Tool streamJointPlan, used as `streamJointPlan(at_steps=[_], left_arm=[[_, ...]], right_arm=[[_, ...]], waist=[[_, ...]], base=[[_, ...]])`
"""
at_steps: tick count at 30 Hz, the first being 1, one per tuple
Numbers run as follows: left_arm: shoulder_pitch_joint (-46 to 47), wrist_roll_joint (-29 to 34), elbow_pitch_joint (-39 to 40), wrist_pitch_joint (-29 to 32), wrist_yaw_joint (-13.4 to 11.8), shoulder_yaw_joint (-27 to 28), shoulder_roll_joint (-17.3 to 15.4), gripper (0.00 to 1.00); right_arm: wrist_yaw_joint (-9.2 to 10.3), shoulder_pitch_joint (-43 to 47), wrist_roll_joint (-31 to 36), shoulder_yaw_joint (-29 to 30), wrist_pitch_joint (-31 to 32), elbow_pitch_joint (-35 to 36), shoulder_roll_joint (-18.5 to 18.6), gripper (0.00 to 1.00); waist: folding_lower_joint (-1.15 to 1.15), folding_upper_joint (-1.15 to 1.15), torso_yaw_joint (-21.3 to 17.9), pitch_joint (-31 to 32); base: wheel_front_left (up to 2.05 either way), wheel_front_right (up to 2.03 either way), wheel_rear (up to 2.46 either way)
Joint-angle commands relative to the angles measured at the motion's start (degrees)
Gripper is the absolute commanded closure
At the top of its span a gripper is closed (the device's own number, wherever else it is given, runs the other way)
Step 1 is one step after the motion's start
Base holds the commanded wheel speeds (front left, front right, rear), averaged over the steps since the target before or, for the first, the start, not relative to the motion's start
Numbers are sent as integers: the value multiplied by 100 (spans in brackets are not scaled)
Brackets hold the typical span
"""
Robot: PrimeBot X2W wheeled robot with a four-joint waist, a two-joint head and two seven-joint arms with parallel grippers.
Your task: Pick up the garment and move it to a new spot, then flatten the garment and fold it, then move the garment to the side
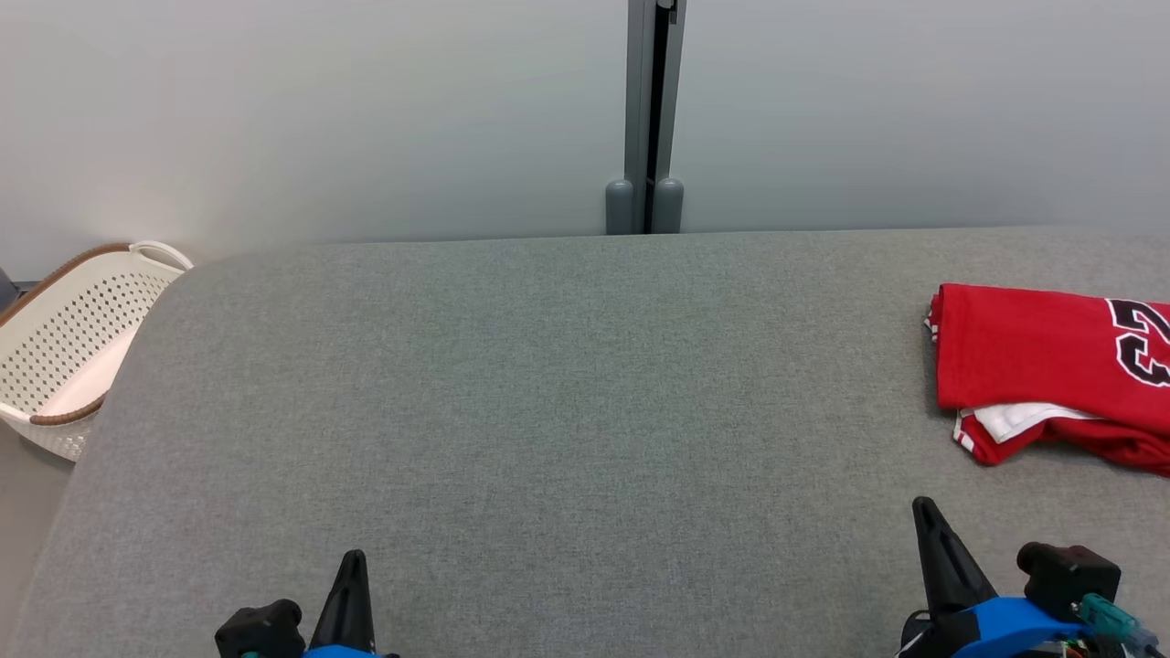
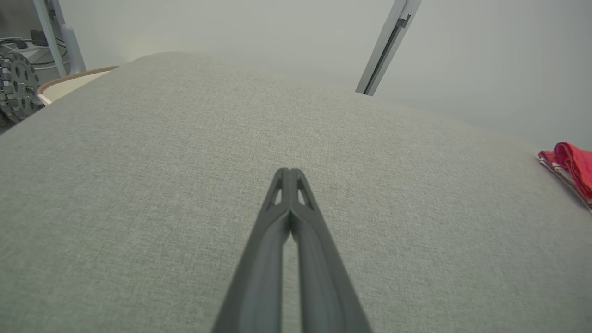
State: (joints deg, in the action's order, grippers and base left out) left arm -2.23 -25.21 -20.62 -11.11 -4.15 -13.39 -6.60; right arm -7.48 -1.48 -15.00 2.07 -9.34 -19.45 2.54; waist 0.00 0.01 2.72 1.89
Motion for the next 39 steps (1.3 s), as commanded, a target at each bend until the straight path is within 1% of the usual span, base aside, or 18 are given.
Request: streamJointPlan(at_steps=[1, 18, 39], left_arm=[[163, -221, 108, 50, 41, 98, 14, 100], [334, -1696, 246, 436, 298, 528, 92, 100], [498, -3168, 377, 827, 556, 964, 178, 100]], right_arm=[[-1, -91, -274, 29, 47, 105, 16, 100], [-1, -173, -1976, 104, 377, 240, 23, 100], [-2, -288, -3667, 206, 733, 342, 30, 100]], waist=[[0, -1, -4, -2], [0, -1, -42, -31], [0, -1, -90, -68]], base=[[0, 0, 0], [0, 0, 0], [0, 0, 0]])
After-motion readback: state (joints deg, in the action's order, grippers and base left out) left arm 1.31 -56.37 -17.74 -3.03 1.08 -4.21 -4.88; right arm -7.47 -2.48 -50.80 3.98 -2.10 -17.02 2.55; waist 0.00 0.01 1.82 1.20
